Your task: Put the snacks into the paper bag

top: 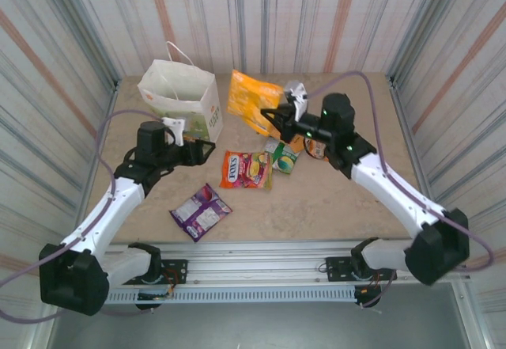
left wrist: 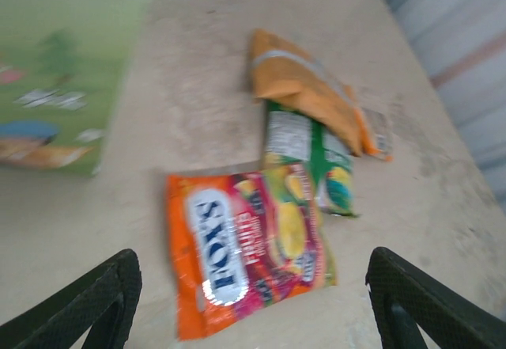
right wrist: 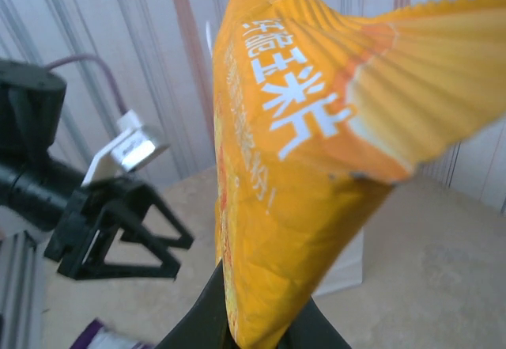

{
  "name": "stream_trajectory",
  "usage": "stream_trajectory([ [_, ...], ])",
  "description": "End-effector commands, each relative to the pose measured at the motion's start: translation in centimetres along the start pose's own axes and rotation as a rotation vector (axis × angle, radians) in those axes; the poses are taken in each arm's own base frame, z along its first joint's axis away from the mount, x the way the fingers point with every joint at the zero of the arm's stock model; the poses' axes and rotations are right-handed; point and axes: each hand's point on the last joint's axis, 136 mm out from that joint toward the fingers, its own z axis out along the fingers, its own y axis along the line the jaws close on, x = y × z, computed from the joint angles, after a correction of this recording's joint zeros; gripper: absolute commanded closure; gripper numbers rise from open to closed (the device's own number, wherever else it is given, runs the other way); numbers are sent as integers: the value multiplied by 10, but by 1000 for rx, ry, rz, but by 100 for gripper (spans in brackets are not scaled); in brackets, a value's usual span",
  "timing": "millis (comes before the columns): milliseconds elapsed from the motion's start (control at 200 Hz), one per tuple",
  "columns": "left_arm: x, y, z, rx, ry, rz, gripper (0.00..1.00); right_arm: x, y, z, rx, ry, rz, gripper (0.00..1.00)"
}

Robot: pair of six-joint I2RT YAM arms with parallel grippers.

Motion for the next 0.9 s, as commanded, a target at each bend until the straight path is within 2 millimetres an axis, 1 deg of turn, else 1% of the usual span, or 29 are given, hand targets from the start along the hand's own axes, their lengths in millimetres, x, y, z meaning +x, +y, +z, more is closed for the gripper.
stream_trajectory([
  [0, 11, 25, -12, -86, 13, -94, 22, -24, -3, 31, -17, -36, -119, 97],
  [135, 10, 43, -20, -129, 4, -117, 21, -41, -9, 76, -55, -70, -152, 96],
  [210, 4, 50, -26, -161, -17, -116, 21, -48, -9, 102, -84, -83, -165, 96],
  [321, -13, 62, -38, -215, -83, -95, 21, -48, -11, 138, -121, -86, -172, 95],
  [411, -30, 74, -46, -280, -137, -84, 20, -47, -12, 160, -141, -90, -174, 95],
  [436, -34, 78, -48, -301, -148, -85, 20, -46, -13, 166, -146, -88, -171, 94],
  [451, -37, 81, -49, -317, -154, -86, 20, -41, -14, 170, -148, -78, -166, 94],
  [461, -38, 83, -49, -326, -157, -88, 20, -48, -14, 170, -150, -92, -172, 94],
  [476, -41, 85, -50, -338, -162, -86, 20, -50, -13, 173, -154, -95, -173, 94],
  [536, -51, 92, -52, -373, -180, -81, 20, -42, -13, 186, -170, -78, -163, 93],
  [626, -67, 101, -55, -408, -215, -80, 19, -34, -11, 201, -187, -63, -155, 92],
  [897, -107, 112, -60, -444, -335, -66, 19, -16, -15, 229, -202, -39, -121, 88],
])
